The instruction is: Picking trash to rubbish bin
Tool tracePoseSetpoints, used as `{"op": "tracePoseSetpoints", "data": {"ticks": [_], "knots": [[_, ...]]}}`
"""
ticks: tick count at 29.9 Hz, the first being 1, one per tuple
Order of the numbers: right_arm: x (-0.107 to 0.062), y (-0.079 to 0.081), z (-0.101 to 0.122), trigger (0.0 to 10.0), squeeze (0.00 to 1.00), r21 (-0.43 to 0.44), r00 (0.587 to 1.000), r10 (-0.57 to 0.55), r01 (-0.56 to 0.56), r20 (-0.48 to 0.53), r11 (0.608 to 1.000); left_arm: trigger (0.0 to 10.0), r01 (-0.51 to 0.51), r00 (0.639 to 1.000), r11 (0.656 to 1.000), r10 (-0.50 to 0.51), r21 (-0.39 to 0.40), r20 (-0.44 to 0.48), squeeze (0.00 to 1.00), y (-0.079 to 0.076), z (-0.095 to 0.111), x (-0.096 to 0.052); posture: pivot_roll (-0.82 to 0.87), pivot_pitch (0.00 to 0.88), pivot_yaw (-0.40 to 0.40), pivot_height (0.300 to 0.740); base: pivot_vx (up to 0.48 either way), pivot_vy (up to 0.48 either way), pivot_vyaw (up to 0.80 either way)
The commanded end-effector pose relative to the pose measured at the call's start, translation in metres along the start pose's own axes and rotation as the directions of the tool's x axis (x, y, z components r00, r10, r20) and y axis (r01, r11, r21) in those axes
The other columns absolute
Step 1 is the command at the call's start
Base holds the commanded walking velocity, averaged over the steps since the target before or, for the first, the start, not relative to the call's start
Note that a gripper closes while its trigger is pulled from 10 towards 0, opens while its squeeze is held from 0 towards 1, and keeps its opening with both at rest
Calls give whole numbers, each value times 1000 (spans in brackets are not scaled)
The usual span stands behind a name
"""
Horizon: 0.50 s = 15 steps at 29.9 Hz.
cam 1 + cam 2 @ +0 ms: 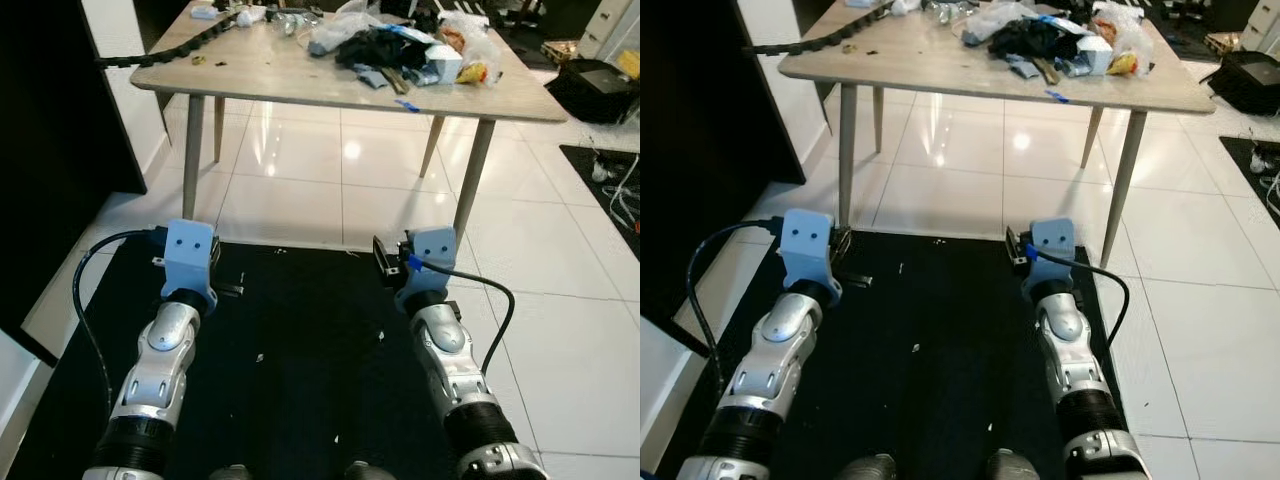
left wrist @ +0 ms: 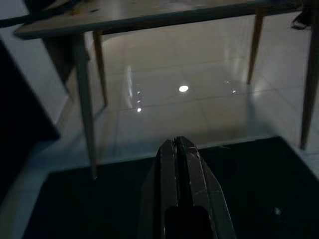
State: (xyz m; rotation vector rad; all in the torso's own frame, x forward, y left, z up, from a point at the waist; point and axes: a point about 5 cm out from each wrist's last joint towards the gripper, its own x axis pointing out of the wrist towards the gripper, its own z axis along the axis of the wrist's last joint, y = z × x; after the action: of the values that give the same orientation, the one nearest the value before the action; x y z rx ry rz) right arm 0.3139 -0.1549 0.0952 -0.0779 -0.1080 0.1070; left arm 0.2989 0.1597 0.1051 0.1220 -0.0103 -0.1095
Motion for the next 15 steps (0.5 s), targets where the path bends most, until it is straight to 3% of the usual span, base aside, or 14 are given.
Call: {"op": "tracePoseSetpoints", "data": {"ticks": [1,15], "knots": [[-1,0,-1,10000,0,9,1000,-8,9,-7,1000,10000,2,1000,1000,-2,2,-11,0,-1,-2,-1,42,12,-36,740,270,0,0],[-1,0,0,10000,0,5,1000,-7,7,-2,1000,10000,4,1000,1000,-4,2,-10,0,-1,-2,-1,41,2,-37,740,271,0,0]]}}
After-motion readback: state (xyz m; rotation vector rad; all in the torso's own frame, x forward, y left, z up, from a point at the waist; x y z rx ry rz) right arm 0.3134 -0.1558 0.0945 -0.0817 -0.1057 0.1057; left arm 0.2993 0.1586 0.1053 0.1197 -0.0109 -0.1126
